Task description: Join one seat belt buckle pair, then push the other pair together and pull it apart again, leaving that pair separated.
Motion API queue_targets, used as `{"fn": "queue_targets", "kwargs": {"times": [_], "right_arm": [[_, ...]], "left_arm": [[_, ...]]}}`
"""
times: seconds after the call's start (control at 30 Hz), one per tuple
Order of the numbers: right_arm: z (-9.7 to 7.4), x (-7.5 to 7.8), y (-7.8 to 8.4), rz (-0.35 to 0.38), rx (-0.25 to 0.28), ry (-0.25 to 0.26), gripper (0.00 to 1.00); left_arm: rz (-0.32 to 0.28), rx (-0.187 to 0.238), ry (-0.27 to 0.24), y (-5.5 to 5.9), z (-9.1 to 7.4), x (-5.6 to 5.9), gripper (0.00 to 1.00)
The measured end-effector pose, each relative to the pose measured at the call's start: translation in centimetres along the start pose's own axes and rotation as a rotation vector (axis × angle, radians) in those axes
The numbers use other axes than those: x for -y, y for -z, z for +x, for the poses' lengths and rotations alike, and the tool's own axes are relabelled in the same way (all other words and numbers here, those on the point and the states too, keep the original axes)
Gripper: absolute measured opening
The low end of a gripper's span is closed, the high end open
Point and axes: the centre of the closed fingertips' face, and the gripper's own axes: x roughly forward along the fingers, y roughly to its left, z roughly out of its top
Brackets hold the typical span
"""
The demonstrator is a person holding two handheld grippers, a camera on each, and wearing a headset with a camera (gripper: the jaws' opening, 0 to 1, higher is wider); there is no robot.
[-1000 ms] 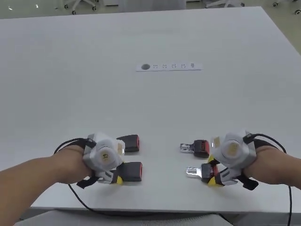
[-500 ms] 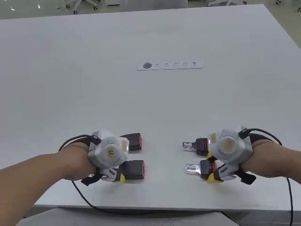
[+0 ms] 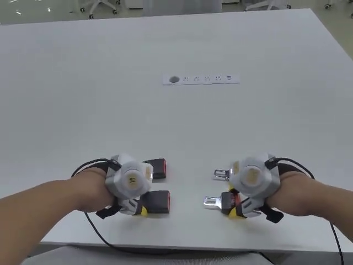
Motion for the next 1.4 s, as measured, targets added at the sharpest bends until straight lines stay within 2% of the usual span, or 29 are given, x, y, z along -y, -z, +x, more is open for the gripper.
{"fn": "queue_targets", "kwargs": {"times": [0.27,0.5,0.67,1.03,1.4], "right_arm": [[1.4,-0.4,-3.0,-0.009,0.024,0.006,0.34],[2.3,-0.6,-4.8,-0.019,0.024,0.001,0.34],[2.9,-0.4,-5.9,-0.032,0.004,-0.009,0.34],[3.5,-0.3,-6.8,-0.062,-0.027,-0.027,0.34],[3.4,-0.4,-6.9,-0.081,-0.011,-0.009,0.34]], "left_arm": [[0.006,-0.005,0.003,0.0,0.0,0.0,0.32],[-0.002,-0.006,0.002,0.0,0.0,0.0,0.32],[-0.002,-0.006,0.009,0.0,0.0,0.0,0.32],[0.002,-0.013,0.010,0.0,0.0,0.0,0.32],[-0.004,-0.014,0.005,0.0,0.1,0.0,0.32]]}}
